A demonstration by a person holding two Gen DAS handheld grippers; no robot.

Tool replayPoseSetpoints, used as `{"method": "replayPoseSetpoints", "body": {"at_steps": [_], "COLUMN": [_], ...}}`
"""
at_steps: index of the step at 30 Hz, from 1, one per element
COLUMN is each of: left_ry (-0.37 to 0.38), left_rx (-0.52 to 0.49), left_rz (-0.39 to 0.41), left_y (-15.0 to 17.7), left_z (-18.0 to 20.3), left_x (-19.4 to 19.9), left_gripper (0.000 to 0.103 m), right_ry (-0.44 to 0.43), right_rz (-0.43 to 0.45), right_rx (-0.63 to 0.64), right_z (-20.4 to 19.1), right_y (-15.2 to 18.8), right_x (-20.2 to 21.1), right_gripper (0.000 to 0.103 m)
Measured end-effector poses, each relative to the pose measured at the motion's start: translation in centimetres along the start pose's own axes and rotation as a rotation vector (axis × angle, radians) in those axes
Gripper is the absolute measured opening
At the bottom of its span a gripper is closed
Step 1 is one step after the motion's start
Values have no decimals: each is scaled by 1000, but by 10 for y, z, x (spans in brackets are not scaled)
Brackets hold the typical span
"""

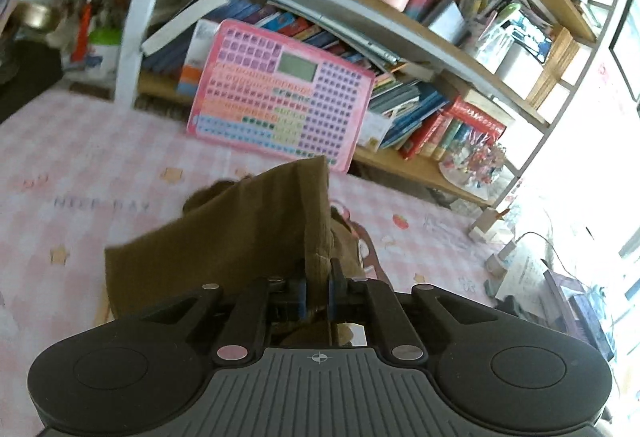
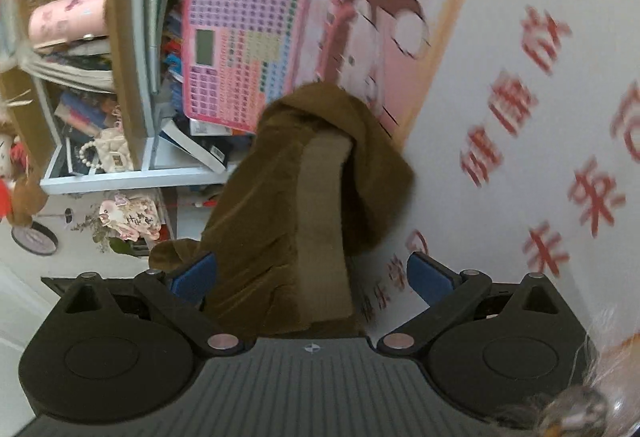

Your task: Fold clothes

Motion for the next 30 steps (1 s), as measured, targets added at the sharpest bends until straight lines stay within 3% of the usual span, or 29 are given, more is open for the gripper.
{"method": "replayPoseSetpoints", "body": {"at_steps": [5, 10, 14, 17, 21, 25, 26, 28, 30], "left_ry": [9, -108, -222, -354, -616, -752, -754, -728, -681], "left_rx": [-24, -117, -72, -8, 113, 106, 107, 92, 42], "left_rz": [28, -8, 9, 54, 93, 53, 42, 18, -5], "left_y": [-2, 1, 1, -3, -5, 1, 5, 10, 15], "left_z": [12, 8, -22, -56, -110, -123, -124, -117, -103], "left_x": [13, 14, 33, 56, 93, 106, 106, 99, 87], "left_gripper": [6, 6, 6, 6, 7, 24, 27, 44, 47], "right_ry": [-20, -23, 0, 36, 44, 31, 32, 37, 42], "right_rz": [-31, -13, -8, 15, 28, -16, -32, -68, -103], "right_rx": [-58, -52, -47, -54, -83, -105, -116, -136, -145], "right_z": [5, -9, -9, -2, 4, 6, 8, 11, 13], "right_y": [0, -14, -14, -16, -22, -15, -11, -2, 7], "right_x": [-12, -30, -34, -33, -29, -24, -24, -25, -30], "right_gripper": [102, 101, 101, 99, 99, 99, 99, 99, 99]}}
Point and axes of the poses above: each gripper's, at about its wrist camera, not at the fingertips, and x roughly against the way its jaws point, z to its right, y to its underside, the point moved 4 cm from there along -x, roughly the way its jaws point, and after that the axes turned 9 degrees about y, right-handed, at the moved point
